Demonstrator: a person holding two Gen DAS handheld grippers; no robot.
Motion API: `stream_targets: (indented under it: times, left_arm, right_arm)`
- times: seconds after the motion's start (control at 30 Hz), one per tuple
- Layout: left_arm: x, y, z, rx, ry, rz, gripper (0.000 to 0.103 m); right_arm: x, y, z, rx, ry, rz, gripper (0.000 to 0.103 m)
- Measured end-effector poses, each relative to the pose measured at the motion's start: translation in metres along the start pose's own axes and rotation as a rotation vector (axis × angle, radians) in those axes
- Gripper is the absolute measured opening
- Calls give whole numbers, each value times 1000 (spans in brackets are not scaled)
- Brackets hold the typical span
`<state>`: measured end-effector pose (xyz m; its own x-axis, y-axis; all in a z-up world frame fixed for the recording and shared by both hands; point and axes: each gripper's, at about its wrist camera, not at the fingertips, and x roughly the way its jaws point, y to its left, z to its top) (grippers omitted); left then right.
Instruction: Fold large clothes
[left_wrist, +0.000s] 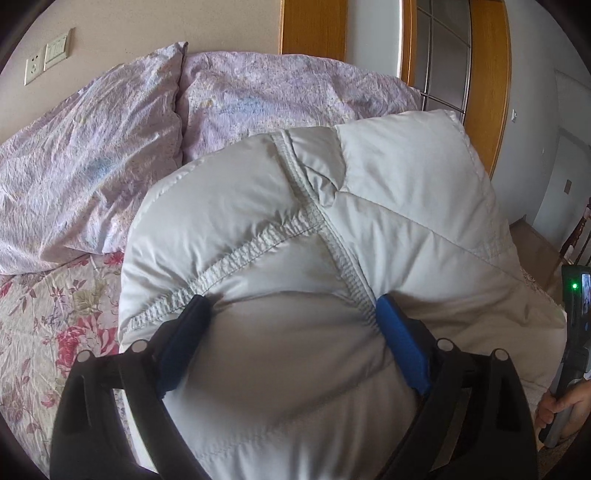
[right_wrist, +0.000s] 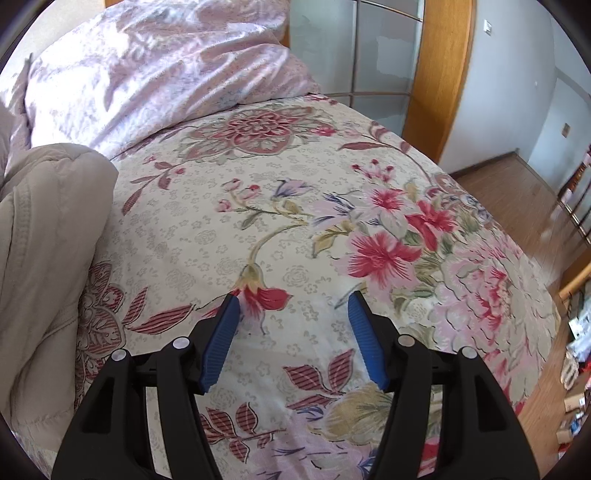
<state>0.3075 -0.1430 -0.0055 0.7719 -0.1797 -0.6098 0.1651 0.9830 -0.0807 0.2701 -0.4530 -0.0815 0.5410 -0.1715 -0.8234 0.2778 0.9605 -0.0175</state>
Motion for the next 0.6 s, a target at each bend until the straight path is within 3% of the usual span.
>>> stream_targets:
  times: [0.07, 0.17, 0.27, 0.33, 0.43, 0.47, 0.6]
  left_arm:
    - [4, 2, 0, -6, 12, -7, 91]
    - [6, 3, 0, 0, 14, -4, 91]
    - [6, 2, 0, 5, 12, 2, 91]
    - [5, 2, 0, 5, 11, 1, 91]
    - [5, 2, 0, 6, 11, 2, 91]
    - [5, 2, 0, 7, 11, 3, 91]
    - [2, 4, 1, 4, 8, 5, 91]
  right_arm:
    - [-21, 0, 7, 30, -57, 33, 60]
    - [-74, 17, 25, 7, -215, 107, 60]
    - [-124, 54, 40, -71, -344, 242, 60]
    - [-142, 86, 46, -147, -375, 341, 57]
    - [-150, 133, 51, -246, -369, 451, 43]
    - [-149, 146, 52, -267, -361, 476, 33]
    - [-134, 174, 55, -290, -320, 537, 9]
